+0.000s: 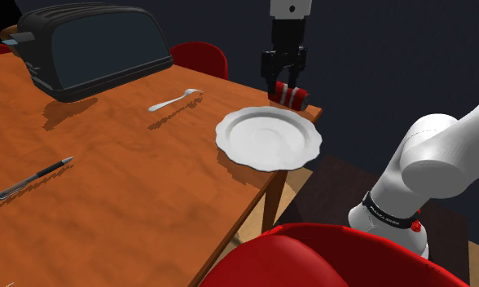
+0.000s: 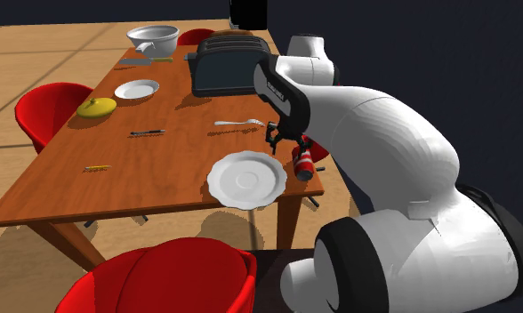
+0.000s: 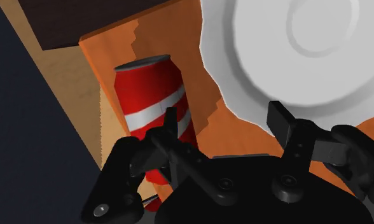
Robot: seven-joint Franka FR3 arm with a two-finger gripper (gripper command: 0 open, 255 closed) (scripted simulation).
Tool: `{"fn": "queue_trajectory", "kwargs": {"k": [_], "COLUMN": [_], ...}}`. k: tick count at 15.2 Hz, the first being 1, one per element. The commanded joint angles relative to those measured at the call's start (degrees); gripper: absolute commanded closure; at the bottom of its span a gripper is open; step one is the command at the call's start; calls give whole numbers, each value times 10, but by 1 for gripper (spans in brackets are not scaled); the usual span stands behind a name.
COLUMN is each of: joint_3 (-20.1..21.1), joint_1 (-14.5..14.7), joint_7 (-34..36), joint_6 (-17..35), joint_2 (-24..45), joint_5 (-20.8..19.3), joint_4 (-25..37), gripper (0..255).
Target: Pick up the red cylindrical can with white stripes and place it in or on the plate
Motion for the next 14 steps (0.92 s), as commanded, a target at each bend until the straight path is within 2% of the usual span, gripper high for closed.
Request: {"fn": "queue_trajectory", "kwargs": {"k": [1, 4, 11, 14], "joint_3": [-7, -20, -18, -18], "joint_1": [-11, -28, -27, -27], "joint_7": [-13, -31, -32, -32], "joint_6": [26, 61, 115, 119], "joint_2": [-14, -33, -33, -33], "joint_5": [-24, -58, -57, -57], "joint_4": [-20, -43, -97, -101], "gripper": [0, 0, 0, 0]}}
